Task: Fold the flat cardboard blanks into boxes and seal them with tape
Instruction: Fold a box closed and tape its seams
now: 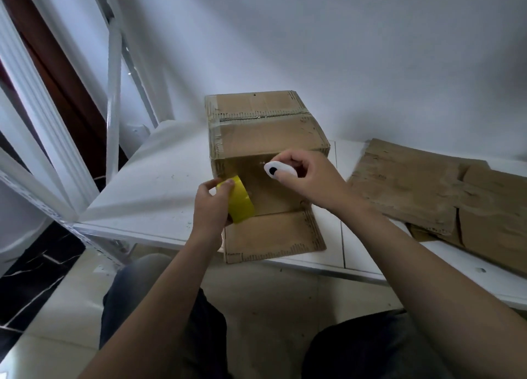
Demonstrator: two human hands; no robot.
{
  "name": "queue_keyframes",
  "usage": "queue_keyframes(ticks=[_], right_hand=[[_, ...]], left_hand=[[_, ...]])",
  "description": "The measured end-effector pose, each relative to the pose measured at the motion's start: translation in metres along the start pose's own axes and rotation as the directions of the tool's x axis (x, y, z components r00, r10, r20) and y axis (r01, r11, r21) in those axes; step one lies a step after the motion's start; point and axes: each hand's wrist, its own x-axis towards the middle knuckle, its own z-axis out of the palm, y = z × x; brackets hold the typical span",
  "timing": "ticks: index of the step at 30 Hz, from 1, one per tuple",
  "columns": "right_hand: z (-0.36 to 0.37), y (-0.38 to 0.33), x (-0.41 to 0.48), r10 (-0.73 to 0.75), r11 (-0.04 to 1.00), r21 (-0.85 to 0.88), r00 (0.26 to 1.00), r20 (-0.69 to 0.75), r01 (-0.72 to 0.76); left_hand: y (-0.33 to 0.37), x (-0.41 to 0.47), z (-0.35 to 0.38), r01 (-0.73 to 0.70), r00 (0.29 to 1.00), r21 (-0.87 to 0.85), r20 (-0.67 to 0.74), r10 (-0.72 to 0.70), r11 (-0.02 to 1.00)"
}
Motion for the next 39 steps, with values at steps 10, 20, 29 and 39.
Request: queue_keyframes(ticks=[10,20,29,39], right_hand=[[0.043,-0.018,0.06,-0.224,0.904,-0.317,0.95,0.218,0.285],[0.046,-0.009,0.068,-0.262,0.883,-0.318,0.924,0.278,0.346],[0.062,-0.028,0.079,-0.189,0.77,-0.508,0.898,0.397,0.386],[0.042,-0.027,0.089,-0.102,0.637,-0.67,0.903,0.417,0.381]], left_hand=[[-0.008,0.005,-0.012,-0.058,0.997,0.144,0.067,0.048,0.988],[-0.026,0.018,-0.018,0.022,0.999,0.079,0.045,-0.026,0.997],[-0.031,0.014,-0.016,-0.046,0.999,0.02,0.025,0.045,0.999],[-0.027,0.019,-0.03,-0.046,0.998,0.109,0.056,0.04,0.993]])
